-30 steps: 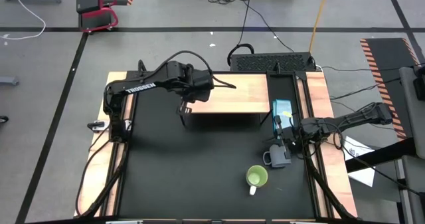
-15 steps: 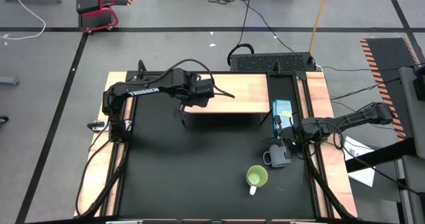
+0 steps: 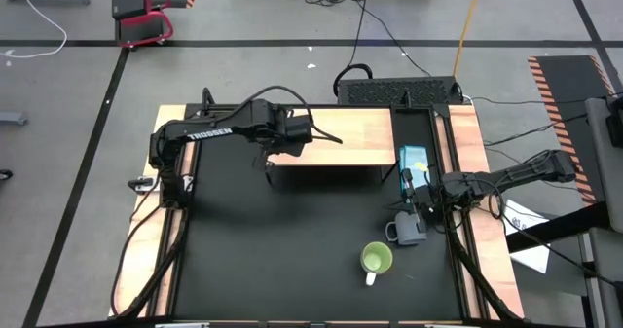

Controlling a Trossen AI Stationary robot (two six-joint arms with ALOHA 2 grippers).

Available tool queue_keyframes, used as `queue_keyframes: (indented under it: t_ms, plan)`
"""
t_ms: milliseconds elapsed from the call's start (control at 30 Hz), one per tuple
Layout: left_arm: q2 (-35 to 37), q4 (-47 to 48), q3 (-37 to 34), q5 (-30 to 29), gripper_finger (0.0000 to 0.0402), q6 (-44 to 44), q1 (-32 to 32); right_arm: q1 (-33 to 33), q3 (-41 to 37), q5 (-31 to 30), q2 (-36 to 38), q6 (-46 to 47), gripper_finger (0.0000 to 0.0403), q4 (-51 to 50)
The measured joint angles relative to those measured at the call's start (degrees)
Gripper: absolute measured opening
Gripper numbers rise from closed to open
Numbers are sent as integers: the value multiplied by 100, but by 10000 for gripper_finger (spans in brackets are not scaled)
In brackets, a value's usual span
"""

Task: Stack small to large cups/mugs on shelf
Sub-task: Put the transparent mug on the shelf

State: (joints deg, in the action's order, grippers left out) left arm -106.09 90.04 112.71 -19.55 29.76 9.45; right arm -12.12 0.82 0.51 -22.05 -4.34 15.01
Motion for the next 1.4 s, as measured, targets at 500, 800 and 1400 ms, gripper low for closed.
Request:
queue_keyframes:
  t_ms: [500,800,1400]
  plan:
    - [298,0,2,253,0,280,-308,0,1,0,-53,-80,0,262]
    - [301,-2,0,453,0,-139,-582,1,0,0,-54,-87,0,354]
    - [912,-8,-438,1722,0,-3097,-2624,0,0,0,-76,-70,0,358]
